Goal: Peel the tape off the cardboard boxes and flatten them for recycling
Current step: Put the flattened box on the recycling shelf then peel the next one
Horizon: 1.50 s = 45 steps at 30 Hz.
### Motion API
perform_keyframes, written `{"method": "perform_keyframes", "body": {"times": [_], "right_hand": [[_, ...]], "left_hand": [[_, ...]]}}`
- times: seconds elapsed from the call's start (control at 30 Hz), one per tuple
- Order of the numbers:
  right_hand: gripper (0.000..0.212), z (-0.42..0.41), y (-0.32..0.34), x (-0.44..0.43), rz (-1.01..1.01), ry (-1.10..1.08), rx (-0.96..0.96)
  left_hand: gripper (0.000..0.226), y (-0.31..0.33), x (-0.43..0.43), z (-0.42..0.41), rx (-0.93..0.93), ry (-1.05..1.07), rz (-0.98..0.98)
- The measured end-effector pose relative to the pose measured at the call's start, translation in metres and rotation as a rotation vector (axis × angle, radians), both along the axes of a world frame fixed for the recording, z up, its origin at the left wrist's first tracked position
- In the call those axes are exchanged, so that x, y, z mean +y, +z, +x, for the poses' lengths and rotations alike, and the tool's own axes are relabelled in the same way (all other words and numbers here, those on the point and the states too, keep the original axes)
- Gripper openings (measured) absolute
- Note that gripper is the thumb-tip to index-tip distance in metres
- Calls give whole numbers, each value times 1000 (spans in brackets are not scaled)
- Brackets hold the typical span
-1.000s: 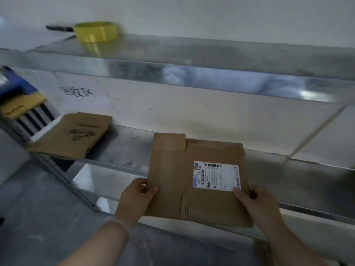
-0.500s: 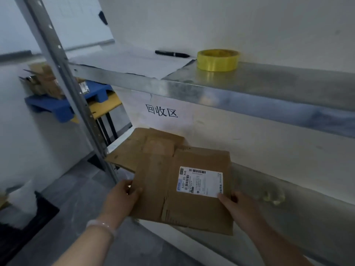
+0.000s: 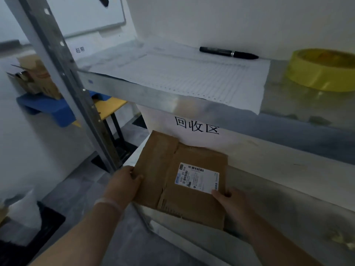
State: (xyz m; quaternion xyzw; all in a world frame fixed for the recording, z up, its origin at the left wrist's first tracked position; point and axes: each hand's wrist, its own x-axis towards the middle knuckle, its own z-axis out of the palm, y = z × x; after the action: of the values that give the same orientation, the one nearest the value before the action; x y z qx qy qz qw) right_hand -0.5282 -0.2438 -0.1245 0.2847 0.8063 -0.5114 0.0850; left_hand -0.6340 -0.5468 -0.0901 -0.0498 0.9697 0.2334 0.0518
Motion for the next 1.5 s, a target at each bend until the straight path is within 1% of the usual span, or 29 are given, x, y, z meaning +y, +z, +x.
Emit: {"method": "perform_keyframes", "body": {"times": [0.07,0.13,0.27,0.33,0.37,0.4,0.47,0.5,0.67,0.7,0.77,0.83,0.93,1.0,1.13,1.2,1.33,1.5], "right_hand": [[30,-10,-3,-14,68,-41,-18],[34,-17,-5,-28,131,-93,-43],[38,-28,-8,-48,253,-202,-134],[42,-29,-9,-55,260,-264,-120],[48,-29,-8,-57,250,-292,-104],[58,-27,-6,-60,250,-304,-90],[75,-21,-2,-63,289,-297,-71],[78,-15,2,-63,329,-286,-57],[76,46,18,-50,642,-228,-6],[77,62,22,-45,702,-225,-6],[76,94,32,-33,826,-236,9],[75,128,47,-20,923,-298,19],[77,183,67,2,1006,-411,36],[77,221,76,20,1020,-471,23],[75,298,92,60,1045,-566,-6],[71,341,101,83,1067,-599,-23],[76,429,117,136,1111,-658,-52],[75,521,135,193,1134,-740,-110]], "left_hand": [[36,-1,-4,-23,23,-47,-30],[30,-3,-6,-41,38,-115,-45],[23,-13,-8,-62,16,-320,-148],[22,-19,-7,-62,23,-394,-155],[24,-22,-5,-62,48,-436,-169],[30,-23,-3,-61,78,-488,-203],[53,-25,8,-62,116,-604,-257],[58,-25,16,-62,122,-663,-237],[59,-9,84,-33,132,-998,51],[59,-5,99,-23,180,-1068,65],[56,8,130,1,340,-1187,72],[53,25,163,29,472,-1283,79],[54,48,212,77,584,-1424,60],[55,61,244,110,618,-1488,111],[53,82,311,191,680,-1547,222],[55,89,345,236,685,-1564,271],[56,101,414,324,687,-1593,338],[58,110,491,416,647,-1664,396]]}}
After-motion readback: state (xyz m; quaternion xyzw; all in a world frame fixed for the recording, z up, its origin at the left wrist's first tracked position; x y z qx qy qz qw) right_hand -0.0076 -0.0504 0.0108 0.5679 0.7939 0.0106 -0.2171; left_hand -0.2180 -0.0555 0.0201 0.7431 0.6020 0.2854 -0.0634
